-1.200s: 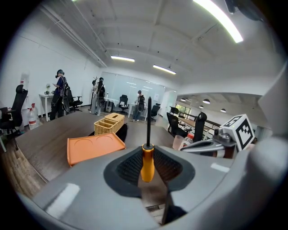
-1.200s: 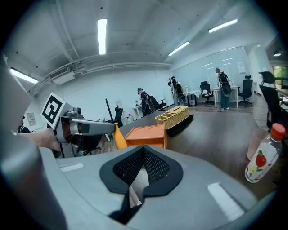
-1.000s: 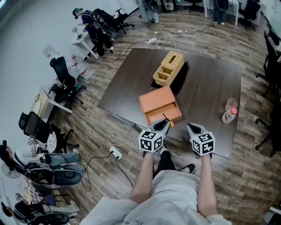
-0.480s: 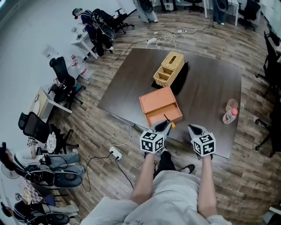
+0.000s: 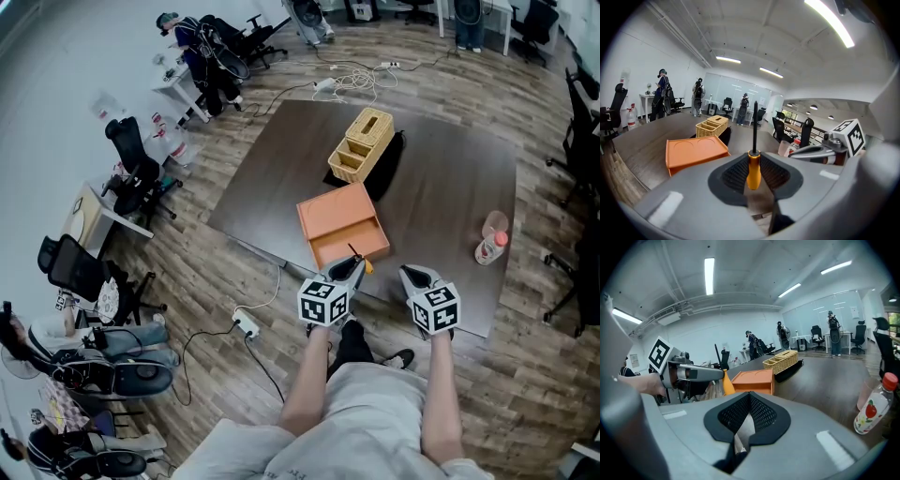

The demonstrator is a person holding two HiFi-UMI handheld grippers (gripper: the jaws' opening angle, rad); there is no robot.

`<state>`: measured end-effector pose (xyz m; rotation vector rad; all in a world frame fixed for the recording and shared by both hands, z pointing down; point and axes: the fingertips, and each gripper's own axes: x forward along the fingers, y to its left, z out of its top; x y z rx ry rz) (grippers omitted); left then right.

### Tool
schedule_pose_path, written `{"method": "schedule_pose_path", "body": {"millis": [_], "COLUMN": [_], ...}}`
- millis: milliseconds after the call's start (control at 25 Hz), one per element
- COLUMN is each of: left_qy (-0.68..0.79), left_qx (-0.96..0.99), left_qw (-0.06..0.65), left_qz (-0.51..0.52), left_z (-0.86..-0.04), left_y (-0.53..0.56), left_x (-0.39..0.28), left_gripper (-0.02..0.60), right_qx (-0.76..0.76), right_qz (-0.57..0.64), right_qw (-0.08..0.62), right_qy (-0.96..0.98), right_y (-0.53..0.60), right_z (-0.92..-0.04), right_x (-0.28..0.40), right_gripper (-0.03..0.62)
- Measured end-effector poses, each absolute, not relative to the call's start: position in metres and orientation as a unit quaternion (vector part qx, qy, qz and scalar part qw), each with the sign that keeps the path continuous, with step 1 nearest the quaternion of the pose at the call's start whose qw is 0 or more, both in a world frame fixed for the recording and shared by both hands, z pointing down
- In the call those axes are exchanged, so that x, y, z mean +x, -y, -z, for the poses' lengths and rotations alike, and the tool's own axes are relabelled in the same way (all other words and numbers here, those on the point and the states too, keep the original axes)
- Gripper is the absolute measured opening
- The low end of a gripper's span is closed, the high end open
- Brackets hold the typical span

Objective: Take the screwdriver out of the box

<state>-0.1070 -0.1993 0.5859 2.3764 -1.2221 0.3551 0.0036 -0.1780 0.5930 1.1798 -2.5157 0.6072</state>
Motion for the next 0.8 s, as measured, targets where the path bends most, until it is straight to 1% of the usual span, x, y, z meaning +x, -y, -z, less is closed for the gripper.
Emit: {"method": "schedule_pose_path", "body": {"millis": [320, 800], "left_qy": [0.438, 0.431], "left_qx": [0.863, 0.867], "left_qw": [0.218, 0.215], "left_qz": [-0.127, -0.127], "left_z": [-0.583, -0.588], "left_y": [0.198, 0.197], "left_x": [-0.104, -0.097], "left_gripper": [0.132, 0.132], "right_qx": [0.415, 0.418], "right_qz": [-0.224, -0.224], "right_qw": [0.166, 0.171], "right_qy": [0.866, 0.864], "right_y": [0.177, 0.175], "right_z": [-0.600, -0.604], "right_x": [0.007, 0.015], "right_gripper": [-0.002, -0.003]}}
